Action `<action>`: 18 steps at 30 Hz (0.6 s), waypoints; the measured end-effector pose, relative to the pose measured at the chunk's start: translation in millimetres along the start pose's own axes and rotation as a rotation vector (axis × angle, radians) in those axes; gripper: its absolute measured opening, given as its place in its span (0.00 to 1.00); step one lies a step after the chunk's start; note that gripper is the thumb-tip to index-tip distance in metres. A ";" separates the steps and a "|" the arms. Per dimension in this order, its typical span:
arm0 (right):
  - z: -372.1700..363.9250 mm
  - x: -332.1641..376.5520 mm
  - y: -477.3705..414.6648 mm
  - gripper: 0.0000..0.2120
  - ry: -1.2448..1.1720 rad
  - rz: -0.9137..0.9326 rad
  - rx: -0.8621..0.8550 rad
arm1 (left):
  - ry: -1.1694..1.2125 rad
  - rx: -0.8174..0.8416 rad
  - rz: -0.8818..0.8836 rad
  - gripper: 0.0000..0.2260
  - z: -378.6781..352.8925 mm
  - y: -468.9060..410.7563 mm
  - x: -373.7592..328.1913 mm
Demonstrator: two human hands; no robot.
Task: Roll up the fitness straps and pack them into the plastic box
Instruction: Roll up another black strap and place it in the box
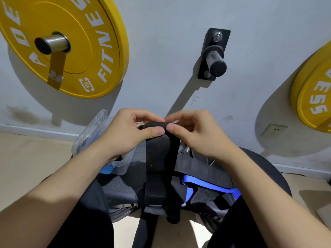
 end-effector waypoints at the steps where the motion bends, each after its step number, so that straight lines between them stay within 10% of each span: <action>1: -1.6 -0.1 -0.9 0.07 0.048 0.002 0.004 | -0.039 0.004 -0.004 0.09 -1.1 -0.3 -1.2; 18: -1.4 -17.8 2.3 0.08 -0.103 -0.040 -0.064 | 0.049 -0.004 0.100 0.16 -7.9 -4.4 13.2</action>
Point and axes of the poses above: each hand's wrist, its own y-axis away from the middle knuckle, its own z-axis out of the back of the hand, x = y × z, the point moved 8 cm from there along -y, towards the middle knuckle, and after that the axes turned 4 degrees about -z, right-handed, at the moved point
